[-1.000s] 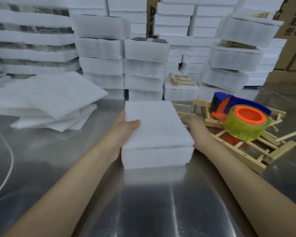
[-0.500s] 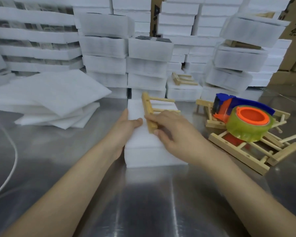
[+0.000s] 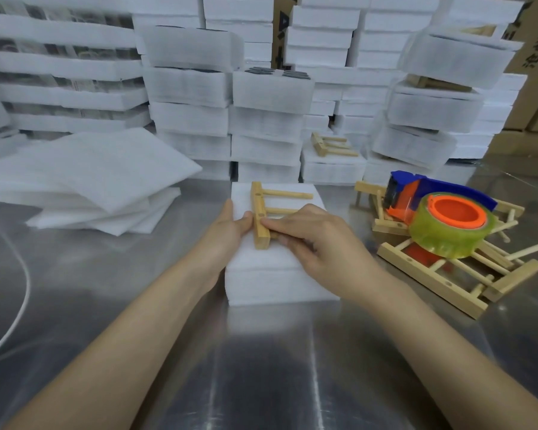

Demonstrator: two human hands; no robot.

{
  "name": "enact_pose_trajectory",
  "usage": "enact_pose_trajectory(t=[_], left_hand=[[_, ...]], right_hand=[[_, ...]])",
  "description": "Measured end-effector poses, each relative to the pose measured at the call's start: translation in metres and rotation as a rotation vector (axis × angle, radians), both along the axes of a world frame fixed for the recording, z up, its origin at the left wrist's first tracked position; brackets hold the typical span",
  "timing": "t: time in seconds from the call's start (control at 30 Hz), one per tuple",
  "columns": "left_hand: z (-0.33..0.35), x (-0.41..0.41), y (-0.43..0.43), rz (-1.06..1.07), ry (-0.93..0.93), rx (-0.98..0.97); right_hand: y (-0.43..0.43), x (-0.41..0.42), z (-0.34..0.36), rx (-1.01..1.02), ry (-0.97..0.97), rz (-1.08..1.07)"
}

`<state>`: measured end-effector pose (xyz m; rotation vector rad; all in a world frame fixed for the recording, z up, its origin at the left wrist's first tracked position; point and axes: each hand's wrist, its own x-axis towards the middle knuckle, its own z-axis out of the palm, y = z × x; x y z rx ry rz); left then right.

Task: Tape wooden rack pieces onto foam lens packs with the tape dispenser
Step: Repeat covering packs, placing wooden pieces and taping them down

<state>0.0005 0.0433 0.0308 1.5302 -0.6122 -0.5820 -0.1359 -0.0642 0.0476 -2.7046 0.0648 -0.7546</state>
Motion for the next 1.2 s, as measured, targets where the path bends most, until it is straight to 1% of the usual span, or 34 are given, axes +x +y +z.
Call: enact_pose_trajectory(t=[0.17, 0.27, 0.33, 0.43, 0.5, 0.57, 0.7, 0.77, 0.8, 0.83, 0.97, 1.07, 1.2], left_hand=[[0.002, -0.001, 0.000, -0.015, 0.017, 0.007], [0.001, 0.000, 0.001, -0.023, 0.017, 0.004], [0.000, 0.001, 0.001, -0.038, 0.012, 0.013], [-0.001, 0.001, 0.001, -0.047, 0.035, 0.005], [-0.002, 0.002, 0.001, -0.049, 0.058, -0.005], [-0.002, 0.003, 0.001, -0.066, 0.044, 0.008], [-0.004, 0.004, 0.000, -0.060, 0.047, 0.002], [-0.004, 0.005, 0.000, -0.051, 0.062, -0.001], [-0.004, 0.005, 0.000, -0.050, 0.058, 0.001], [-0.004, 0.004, -0.001, -0.053, 0.052, 0.005], [-0.006, 0.006, -0.001, -0.047, 0.062, 0.001], [-0.007, 0.006, -0.001, -0.040, 0.063, 0.002], [-0.007, 0.007, -0.003, -0.030, 0.052, 0.010]], right_hand=[[0.000, 0.001, 0.000, 0.054, 0.010, -0.005], [0.000, 0.001, 0.000, 0.052, 0.029, -0.001], [-0.002, -0.001, 0.000, 0.116, -0.012, -0.009], [-0.013, -0.004, 0.000, 0.351, -0.214, -0.083], [-0.022, -0.003, 0.000, 0.537, -0.252, -0.166], [-0.028, -0.001, -0.002, 0.744, -0.210, -0.241], [-0.033, 0.005, -0.008, 1.176, -0.046, -0.369], [-0.032, 0.006, -0.008, 1.364, -0.020, -0.347], [-0.032, 0.005, -0.008, 1.404, -0.027, -0.337], [-0.032, 0.005, -0.008, 1.406, -0.030, -0.335], [-0.033, 0.007, -0.011, 1.297, -0.020, -0.366], [-0.035, 0.008, -0.014, 1.213, 0.005, -0.327], [-0.034, 0.007, -0.012, 1.179, 0.015, -0.323]])
